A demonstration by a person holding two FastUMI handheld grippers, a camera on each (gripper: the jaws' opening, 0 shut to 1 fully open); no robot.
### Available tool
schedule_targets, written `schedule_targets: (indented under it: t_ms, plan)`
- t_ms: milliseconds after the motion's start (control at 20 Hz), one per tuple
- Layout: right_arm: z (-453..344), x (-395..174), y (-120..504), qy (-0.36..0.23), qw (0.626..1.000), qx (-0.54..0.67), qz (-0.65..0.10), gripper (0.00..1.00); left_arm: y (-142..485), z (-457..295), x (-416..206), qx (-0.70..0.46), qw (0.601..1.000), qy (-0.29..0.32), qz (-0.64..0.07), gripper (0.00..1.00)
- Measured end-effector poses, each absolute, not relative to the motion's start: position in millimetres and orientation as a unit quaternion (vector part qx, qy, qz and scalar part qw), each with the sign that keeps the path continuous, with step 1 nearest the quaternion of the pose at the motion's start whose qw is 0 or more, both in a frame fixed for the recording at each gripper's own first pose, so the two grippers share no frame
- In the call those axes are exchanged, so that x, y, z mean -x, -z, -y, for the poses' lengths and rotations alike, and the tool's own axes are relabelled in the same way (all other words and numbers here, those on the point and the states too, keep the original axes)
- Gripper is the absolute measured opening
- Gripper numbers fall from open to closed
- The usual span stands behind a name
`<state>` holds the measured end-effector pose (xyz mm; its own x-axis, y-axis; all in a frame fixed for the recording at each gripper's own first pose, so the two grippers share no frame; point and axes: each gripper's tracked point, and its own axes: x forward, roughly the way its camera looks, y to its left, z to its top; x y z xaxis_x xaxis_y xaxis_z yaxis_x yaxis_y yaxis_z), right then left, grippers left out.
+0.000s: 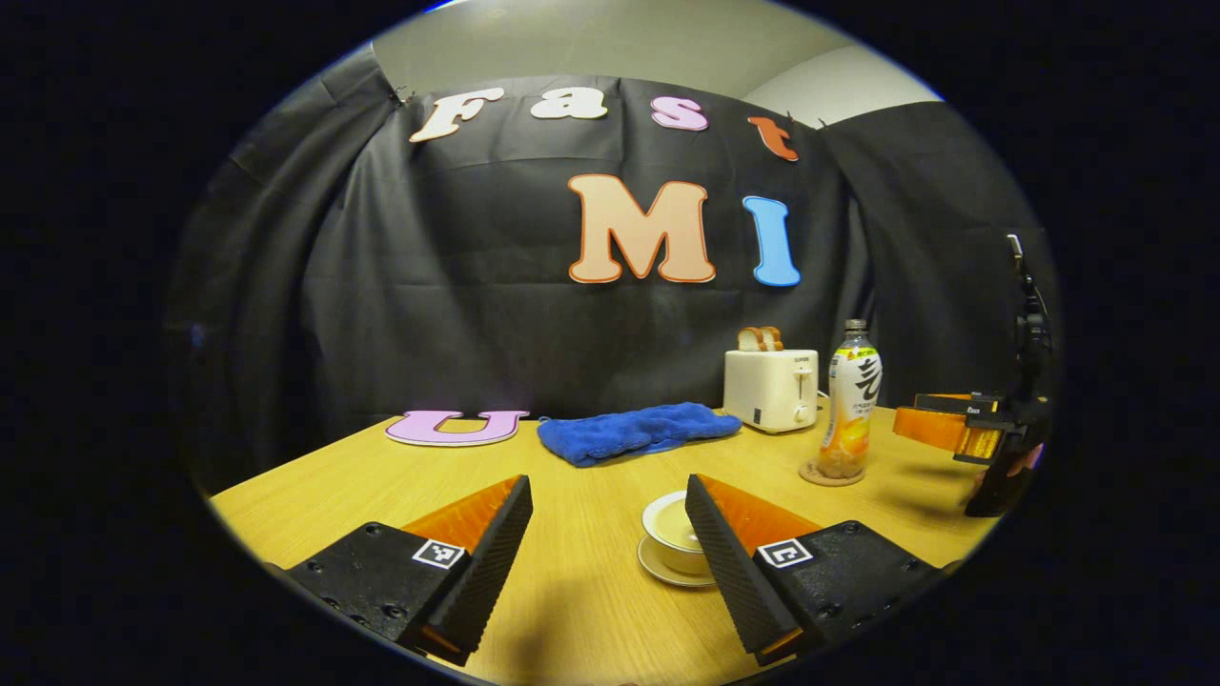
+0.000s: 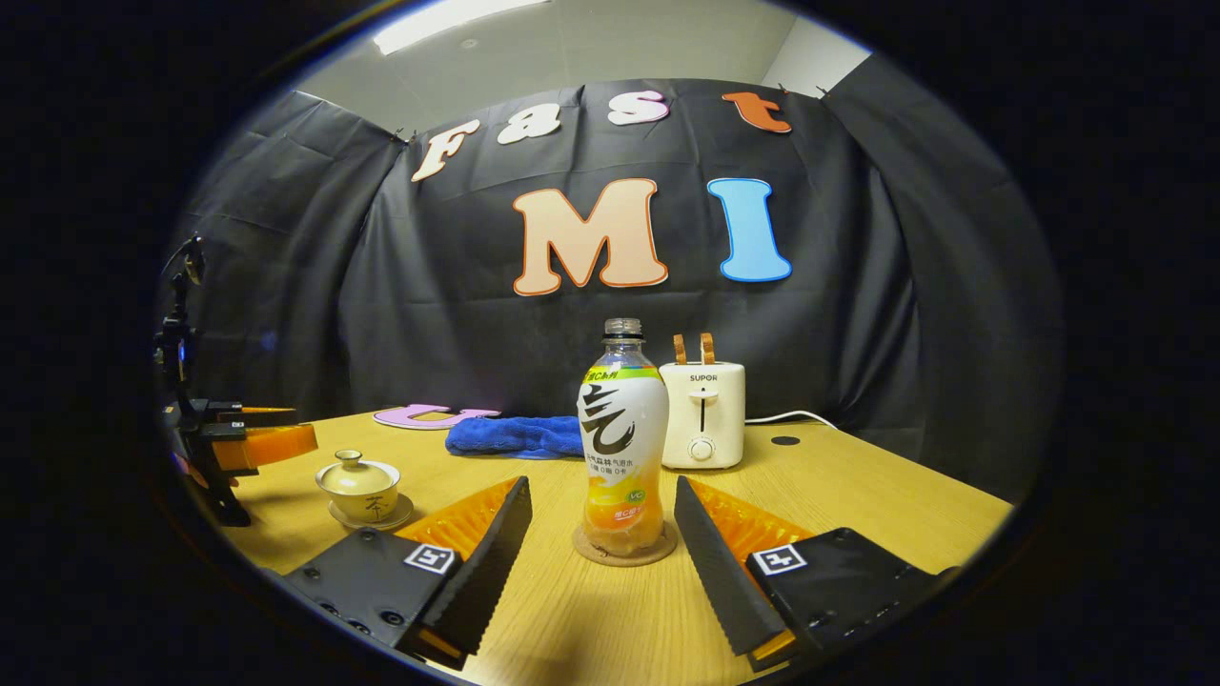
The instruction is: Open the teacup lid with one hand, grasp the water bottle and pour water into the teacup with the other hand; after pouring, place the water bottle on the coaster and then close the teacup lid.
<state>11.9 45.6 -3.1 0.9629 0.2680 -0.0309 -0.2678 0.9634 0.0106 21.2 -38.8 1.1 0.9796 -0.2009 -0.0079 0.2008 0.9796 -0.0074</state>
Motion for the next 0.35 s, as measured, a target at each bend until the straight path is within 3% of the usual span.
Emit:
schedule_targets:
  t_ms: [50,150,300,350]
  plan:
    - [-45.5,-11.6,3.3,-0.135,0.991,-0.003,-0.016,0.93,-1.2,32.5,-21.5,0.003,0.996,0.084,-0.005,0.95]
    - [-45.3,-12.0,3.7,-0.135,0.991,-0.003,-0.016,0.96,-0.8,16.3,-21.2,0.002,0.999,0.042,-0.006,0.95]
    - [-45.0,-12.0,3.1,-0.135,0.991,-0.003,-0.016,0.92,-1.0,5.0,-20.3,0.0,1.0,0.004,-0.006,0.95]
    - [-45.0,-12.2,4.0,-0.135,0.991,-0.003,-0.016,0.96,-0.9,5.3,-20.0,0.0,1.0,0.002,-0.006,0.95]
